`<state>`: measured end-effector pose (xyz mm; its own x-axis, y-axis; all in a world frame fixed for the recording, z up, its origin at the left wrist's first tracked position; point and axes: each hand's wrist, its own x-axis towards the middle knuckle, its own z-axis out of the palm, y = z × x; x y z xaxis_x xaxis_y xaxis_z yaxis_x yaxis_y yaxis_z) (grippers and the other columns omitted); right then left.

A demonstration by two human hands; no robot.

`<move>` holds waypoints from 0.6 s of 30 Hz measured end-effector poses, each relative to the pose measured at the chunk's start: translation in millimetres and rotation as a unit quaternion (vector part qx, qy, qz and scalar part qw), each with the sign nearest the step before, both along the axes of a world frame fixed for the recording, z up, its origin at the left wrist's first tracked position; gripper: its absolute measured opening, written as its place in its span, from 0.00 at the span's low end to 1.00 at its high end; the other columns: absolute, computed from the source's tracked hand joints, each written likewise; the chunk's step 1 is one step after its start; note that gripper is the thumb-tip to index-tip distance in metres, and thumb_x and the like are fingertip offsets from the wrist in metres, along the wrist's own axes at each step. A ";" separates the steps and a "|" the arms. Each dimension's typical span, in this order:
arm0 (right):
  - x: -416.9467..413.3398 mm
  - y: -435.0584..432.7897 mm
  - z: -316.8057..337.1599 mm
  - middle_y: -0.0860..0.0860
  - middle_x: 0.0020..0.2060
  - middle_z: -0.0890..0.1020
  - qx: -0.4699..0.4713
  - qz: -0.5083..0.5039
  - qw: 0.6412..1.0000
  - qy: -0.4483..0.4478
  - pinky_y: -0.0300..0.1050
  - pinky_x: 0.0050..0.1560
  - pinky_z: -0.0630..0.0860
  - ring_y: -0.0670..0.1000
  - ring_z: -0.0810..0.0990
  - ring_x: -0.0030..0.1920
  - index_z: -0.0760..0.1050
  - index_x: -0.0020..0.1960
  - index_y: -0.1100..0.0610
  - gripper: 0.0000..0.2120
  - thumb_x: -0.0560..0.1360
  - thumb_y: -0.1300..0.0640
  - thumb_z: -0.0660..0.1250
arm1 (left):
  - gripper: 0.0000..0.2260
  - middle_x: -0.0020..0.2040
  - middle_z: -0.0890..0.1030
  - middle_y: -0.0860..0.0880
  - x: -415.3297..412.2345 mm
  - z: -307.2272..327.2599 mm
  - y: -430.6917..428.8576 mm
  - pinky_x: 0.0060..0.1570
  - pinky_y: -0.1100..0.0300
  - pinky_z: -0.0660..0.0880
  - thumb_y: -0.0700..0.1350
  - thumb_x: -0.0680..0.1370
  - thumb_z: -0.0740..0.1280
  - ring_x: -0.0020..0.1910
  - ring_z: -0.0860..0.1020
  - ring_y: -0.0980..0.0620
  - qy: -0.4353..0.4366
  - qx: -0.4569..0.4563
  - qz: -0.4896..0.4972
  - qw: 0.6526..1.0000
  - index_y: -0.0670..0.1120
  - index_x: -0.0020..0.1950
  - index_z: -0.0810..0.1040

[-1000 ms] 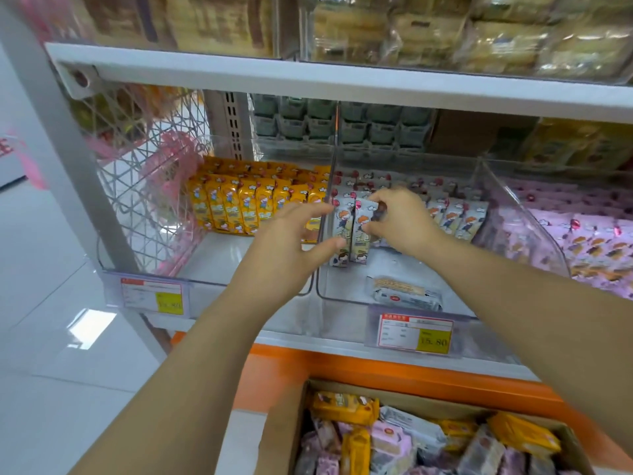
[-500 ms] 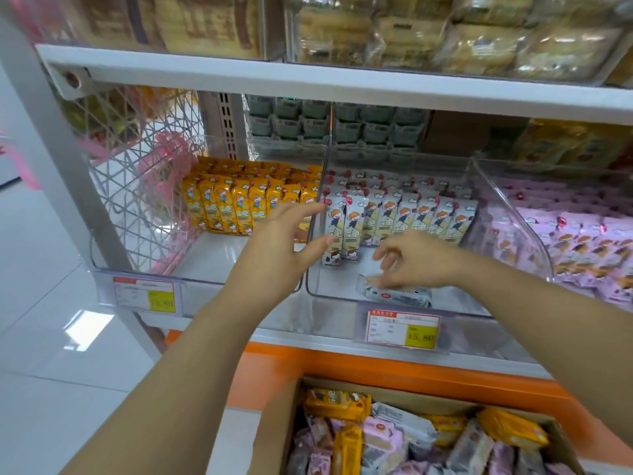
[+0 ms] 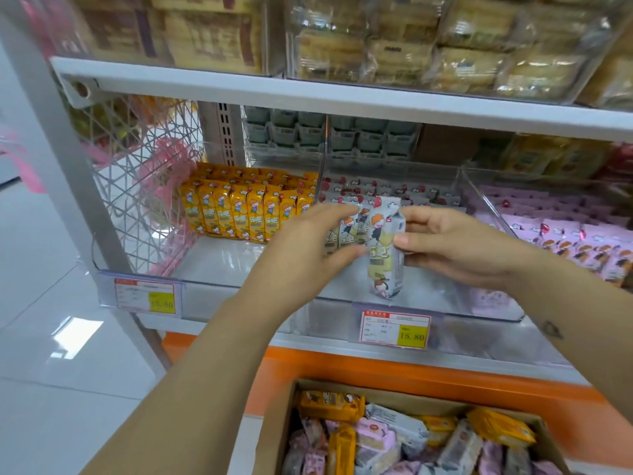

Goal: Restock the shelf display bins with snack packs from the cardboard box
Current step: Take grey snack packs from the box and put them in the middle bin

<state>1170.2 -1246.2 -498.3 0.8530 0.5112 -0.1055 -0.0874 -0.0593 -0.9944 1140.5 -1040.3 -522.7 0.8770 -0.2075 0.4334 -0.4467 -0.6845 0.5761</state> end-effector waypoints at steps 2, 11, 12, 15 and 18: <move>-3.5 -1.7 -1.5 0.51 0.50 0.84 0.039 0.012 0.999 0.013 0.38 0.46 0.79 0.47 0.83 0.50 0.75 0.59 0.57 0.27 0.61 0.57 0.75 | 0.23 0.62 0.78 0.54 -4.4 0.2 -5.1 0.62 0.59 0.71 0.53 0.74 0.71 0.60 0.75 0.56 0.021 -0.020 -0.033 0.999 0.52 0.68 0.73; -20.1 9.1 7.5 0.49 0.51 0.82 -0.061 -0.065 0.981 -0.173 0.42 0.52 0.79 0.48 0.83 0.50 0.76 0.53 0.50 0.18 0.64 0.54 0.73 | 0.22 0.51 0.80 0.60 -8.4 -3.5 -14.3 0.74 0.42 0.51 0.52 0.76 0.69 0.55 0.77 0.60 0.024 -0.059 -0.014 0.998 0.58 0.69 0.69; -20.0 11.7 7.5 0.47 0.47 0.83 -0.100 -0.076 0.968 -0.217 0.39 0.51 0.79 0.47 0.83 0.48 0.77 0.51 0.48 0.16 0.65 0.55 0.74 | 0.22 0.52 0.80 0.60 -8.6 -3.9 -14.5 0.75 0.44 0.47 0.53 0.76 0.69 0.57 0.76 0.58 0.014 -0.036 -0.009 0.999 0.58 0.69 0.69; -1.7 12.4 -1.0 0.45 0.44 0.82 -0.210 -0.137 0.923 -0.293 0.42 0.49 0.78 0.45 0.80 0.43 0.77 0.48 0.47 0.11 0.70 0.59 0.74 | 0.21 0.58 0.78 0.57 -2.5 -4.3 -3.9 0.73 0.50 0.58 0.50 0.76 0.69 0.62 0.74 0.56 -0.010 -0.034 0.007 0.999 0.54 0.69 0.72; 27.1 9.1 -15.8 0.52 0.50 0.82 -0.304 -0.195 0.891 -0.275 0.44 0.45 0.74 0.50 0.79 0.44 0.77 0.57 0.53 0.15 0.72 0.55 0.73 | 0.17 0.63 0.75 0.54 8.9 -7.1 14.9 0.61 0.70 0.62 0.47 0.78 0.67 0.64 0.71 0.57 -0.013 -0.065 0.061 0.996 0.52 0.67 0.74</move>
<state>1197.3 -1237.1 -514.1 0.9612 0.1557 0.2276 0.2719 -0.6739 -0.6870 1149.4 -1025.4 -529.8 0.8801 -0.0403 0.4731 -0.3810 -0.6546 0.6529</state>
